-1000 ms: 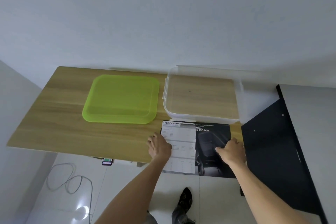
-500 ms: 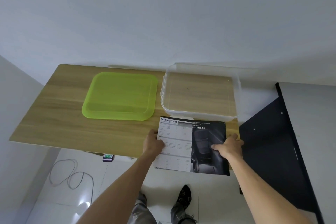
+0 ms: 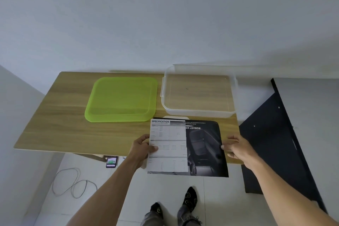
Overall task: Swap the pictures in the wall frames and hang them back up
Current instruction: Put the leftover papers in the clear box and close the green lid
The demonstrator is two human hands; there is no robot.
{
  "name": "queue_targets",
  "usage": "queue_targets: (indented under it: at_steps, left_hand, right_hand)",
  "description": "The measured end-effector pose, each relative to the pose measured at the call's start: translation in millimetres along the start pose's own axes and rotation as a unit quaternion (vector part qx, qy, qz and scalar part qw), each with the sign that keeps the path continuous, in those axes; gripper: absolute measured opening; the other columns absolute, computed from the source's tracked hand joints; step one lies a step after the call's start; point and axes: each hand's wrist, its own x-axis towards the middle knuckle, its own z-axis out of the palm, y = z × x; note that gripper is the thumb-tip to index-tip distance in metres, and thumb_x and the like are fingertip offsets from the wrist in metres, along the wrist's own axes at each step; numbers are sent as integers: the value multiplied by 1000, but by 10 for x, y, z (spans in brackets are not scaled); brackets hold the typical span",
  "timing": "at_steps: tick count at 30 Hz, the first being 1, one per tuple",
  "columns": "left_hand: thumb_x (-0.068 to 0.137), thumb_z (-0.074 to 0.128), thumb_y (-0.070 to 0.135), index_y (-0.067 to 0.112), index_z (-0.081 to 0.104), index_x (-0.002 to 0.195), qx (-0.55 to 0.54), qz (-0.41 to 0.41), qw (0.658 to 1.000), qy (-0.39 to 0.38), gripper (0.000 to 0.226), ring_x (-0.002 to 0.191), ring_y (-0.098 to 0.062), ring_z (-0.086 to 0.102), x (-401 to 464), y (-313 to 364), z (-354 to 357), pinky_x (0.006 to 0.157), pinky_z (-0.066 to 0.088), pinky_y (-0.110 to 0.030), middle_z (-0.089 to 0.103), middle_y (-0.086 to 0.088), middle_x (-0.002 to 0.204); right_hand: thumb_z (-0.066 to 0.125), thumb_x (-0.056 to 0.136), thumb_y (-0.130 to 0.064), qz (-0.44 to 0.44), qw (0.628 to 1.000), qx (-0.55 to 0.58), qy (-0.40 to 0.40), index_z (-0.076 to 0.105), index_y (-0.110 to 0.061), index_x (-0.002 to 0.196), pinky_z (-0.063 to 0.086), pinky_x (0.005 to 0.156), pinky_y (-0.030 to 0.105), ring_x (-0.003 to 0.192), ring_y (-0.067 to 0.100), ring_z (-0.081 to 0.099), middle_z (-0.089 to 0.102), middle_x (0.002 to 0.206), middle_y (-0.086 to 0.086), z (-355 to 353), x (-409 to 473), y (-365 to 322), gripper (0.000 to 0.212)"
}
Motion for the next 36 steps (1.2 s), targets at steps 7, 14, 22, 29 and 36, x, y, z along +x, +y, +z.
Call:
queue_targets:
  at_steps: [7, 14, 22, 29, 36]
  left_hand:
    - [74, 64, -22, 9, 66, 107, -7, 24, 999, -31, 46, 74, -20, 73, -182, 136, -298, 58, 56, -30, 76, -9, 95]
    - [74, 64, -23, 10, 62, 107, -25, 68, 996, -57, 47, 78, -20, 72, -310, 396, -416, 55, 56, -27, 75, -8, 96]
    - [72, 68, -21, 7, 61, 113, -15, 124, 988, -92, 50, 85, -28, 72, -158, 870, -313, 65, 58, -36, 74, -16, 102]
    - [70, 69, -20, 10, 62, 114, 1, 165, 983, -87, 54, 84, -29, 72, 211, 1407, 79, 71, 58, -40, 73, -18, 101]
    - [70, 65, -21, 11, 63, 109, 29, 183, 982, -46, 51, 80, -29, 68, 813, 1924, 677, 73, 58, -40, 71, -17, 94]
  right_hand:
    - [78, 80, -17, 1, 994, 58, -87, 57, 6, 116, 54, 84, 40, 101, 33, 70, 73, 108, 19, 233, -401, -66, 48]
    - [77, 82, -4, -81, 995, 63, -10, 68, -13, 114, 57, 83, 41, 96, 30, 73, 76, 101, 8, 352, -669, -332, 35]
    - [75, 83, -4, -132, 988, 75, 28, 68, -16, 116, 56, 78, 37, 94, 29, 73, 77, 98, 8, 262, -845, -721, 35]
    - [77, 82, -4, -176, 978, 75, 89, 64, -29, 118, 53, 91, 49, 93, 27, 73, 77, 97, 4, 39, -532, -1210, 46]
    - [77, 82, -5, -171, 975, 36, 137, 60, -23, 124, 54, 92, 44, 94, 24, 72, 75, 98, 5, -254, 268, -1708, 49]
